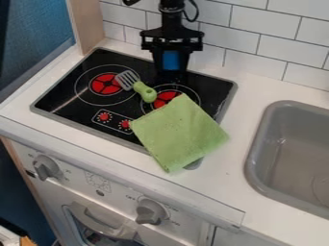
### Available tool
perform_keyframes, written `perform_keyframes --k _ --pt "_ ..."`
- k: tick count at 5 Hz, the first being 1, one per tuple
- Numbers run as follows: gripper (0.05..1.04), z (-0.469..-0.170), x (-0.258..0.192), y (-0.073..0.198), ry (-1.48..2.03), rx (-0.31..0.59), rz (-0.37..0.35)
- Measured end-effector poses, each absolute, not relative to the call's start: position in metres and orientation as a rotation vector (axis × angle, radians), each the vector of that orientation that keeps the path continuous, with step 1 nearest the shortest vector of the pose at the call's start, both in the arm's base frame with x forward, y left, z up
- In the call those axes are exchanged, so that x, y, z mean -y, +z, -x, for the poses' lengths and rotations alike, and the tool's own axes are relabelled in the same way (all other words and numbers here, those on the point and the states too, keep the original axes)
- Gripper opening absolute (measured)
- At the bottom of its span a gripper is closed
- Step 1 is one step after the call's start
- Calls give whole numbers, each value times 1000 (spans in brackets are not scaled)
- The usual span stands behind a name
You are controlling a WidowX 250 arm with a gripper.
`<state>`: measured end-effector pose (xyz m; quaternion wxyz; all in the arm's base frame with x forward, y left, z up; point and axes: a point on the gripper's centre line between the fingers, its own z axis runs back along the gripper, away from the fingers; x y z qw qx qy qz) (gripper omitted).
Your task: Move blue cube to utmost bottom left corner
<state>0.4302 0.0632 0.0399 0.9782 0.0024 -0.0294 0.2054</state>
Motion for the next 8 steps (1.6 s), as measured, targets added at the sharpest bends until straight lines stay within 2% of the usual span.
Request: perform_keyframes --k 1,2,3,4,5,6,7,8 --pt "607 -426 -86 69 505 112 1" --pt "607 -404 -124 97 686 143 -60" --pt "607 -374 -156 109 875 140 -121" --pt "607 -344 -176 107 1031 116 -161" --pt "607 -320 -181 92 1157 82 -159" --pt "607 -295 -181 68 1255 4 -145" --pt "607 -284 -178 50 1290 -11 -156" --pt "607 -283 -173 33 1302 -41 -132"
